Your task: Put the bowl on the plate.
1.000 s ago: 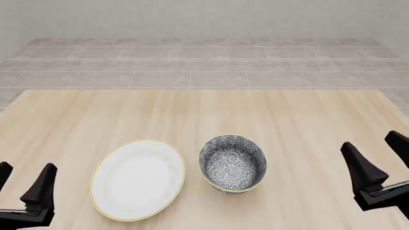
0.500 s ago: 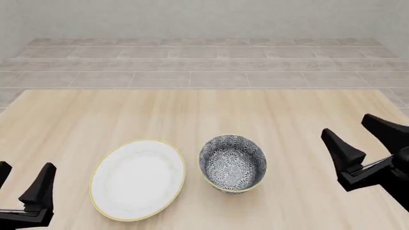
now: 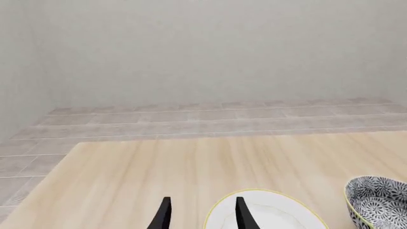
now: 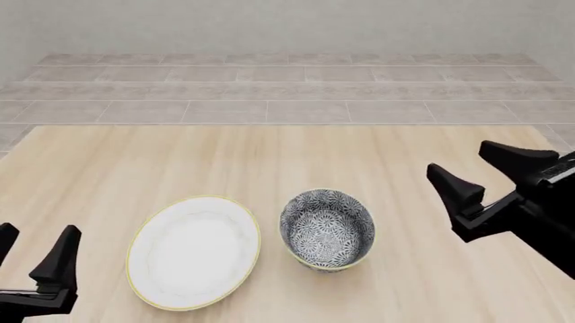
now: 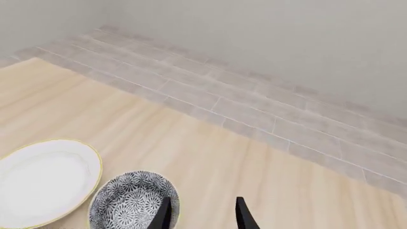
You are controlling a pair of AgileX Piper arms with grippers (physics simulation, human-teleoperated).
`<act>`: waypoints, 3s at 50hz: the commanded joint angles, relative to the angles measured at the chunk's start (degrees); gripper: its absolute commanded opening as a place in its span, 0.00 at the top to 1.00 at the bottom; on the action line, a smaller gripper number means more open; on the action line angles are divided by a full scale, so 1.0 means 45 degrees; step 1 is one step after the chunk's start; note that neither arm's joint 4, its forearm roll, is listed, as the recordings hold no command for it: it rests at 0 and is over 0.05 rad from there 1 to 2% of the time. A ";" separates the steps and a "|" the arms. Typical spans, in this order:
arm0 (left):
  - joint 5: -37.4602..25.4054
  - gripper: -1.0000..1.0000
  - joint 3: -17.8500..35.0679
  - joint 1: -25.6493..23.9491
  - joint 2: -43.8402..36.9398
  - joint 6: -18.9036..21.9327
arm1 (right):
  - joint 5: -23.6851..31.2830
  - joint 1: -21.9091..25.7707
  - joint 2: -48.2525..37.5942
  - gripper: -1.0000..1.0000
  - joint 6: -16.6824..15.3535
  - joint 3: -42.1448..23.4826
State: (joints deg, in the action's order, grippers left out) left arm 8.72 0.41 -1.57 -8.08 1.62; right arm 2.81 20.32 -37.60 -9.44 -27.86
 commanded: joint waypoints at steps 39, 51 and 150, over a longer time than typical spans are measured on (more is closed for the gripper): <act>0.0062 0.00 -0.0009 -0.0073 -0.0162 0.0120 | 0.1747 0.1058 -0.3440 0.00 0.0118 -0.2884; -0.0060 0.00 0.0011 -0.0059 -0.0034 0.0123 | 0.1642 0.1014 -0.3931 0.00 -0.0035 -0.2748; -0.0566 0.00 0.0031 -0.0094 0.0417 0.0190 | -0.1653 0.0516 -0.8217 0.00 0.0129 -0.1760</act>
State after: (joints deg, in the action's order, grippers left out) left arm 5.92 0.59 -1.97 -5.96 2.44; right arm -3.00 22.79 -72.39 -9.00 -36.14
